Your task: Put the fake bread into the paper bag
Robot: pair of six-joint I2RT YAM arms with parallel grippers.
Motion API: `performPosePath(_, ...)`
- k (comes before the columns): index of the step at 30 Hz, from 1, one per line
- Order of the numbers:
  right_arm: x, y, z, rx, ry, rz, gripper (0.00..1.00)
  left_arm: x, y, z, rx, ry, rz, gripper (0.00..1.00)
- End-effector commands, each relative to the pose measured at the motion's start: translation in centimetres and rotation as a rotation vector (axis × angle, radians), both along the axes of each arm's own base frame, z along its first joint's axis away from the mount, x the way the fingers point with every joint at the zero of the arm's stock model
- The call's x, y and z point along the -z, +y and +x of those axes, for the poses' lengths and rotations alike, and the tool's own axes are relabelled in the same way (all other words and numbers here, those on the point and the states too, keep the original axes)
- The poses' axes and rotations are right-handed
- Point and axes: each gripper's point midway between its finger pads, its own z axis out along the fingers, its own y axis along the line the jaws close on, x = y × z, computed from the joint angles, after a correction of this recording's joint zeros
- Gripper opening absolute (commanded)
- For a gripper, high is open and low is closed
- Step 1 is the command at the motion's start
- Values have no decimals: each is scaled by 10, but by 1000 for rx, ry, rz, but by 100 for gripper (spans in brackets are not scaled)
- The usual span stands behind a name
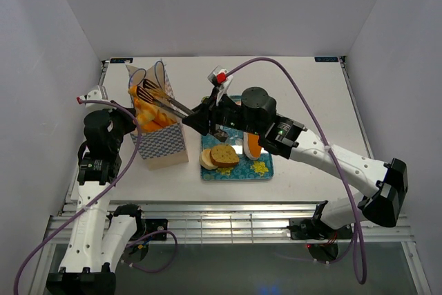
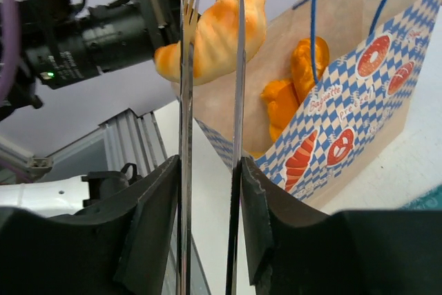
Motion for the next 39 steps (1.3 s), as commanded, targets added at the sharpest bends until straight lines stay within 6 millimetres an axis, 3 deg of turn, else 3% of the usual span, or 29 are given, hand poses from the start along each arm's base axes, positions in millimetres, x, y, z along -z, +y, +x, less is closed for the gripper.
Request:
performPosePath(1,-28,0,10,49,-58,42,45,-1,-4,-3,12,-8,-5,9)
performPosePath(5,-32,-3,19,103,-66,54,52,-1,-4,-3,12,-10,-6,9)
performPosePath(11,-44,-5,17,97,-78,60,56,-1,-4,-3,15,-10,-6,9)
performPosePath(17,-71,-30,-5,58,-144,120,56,-3,-5,-3,20,-14,-6,9)
performPosePath(19,-62,-36,-12,42,-156,126,56,-3,-5,-4,18,-17,-6,9)
performPosePath(21,-66,-50,-24,23,-177,146,56,-2,-5,-3,16,-13,-4,9)
performPosePath(22,-49,-51,-27,8,-164,121,56,-3,-4,-3,13,-14,-3,9)
performPosePath(23,-53,-60,-34,3,-172,134,56,-2,-4,-3,13,-13,-3,9)
performPosePath(25,-39,-68,-40,-2,-153,117,56,-1,-4,-3,13,-8,-2,9)
performPosePath(28,-4,-87,-43,40,-109,56,58,-1,-4,-2,11,-8,-1,9)
performPosePath(33,73,-126,-45,143,-1,-118,59,-3,-2,-3,5,-13,3,9)
performPosePath(35,93,-138,-52,146,32,-153,60,-3,-2,-4,5,-13,3,9)
performPosePath(37,132,-152,-52,192,94,-239,60,-3,-2,-4,2,-12,6,9)
performPosePath(39,148,-166,-58,214,129,-257,58,-2,-1,-4,-3,-13,7,9)
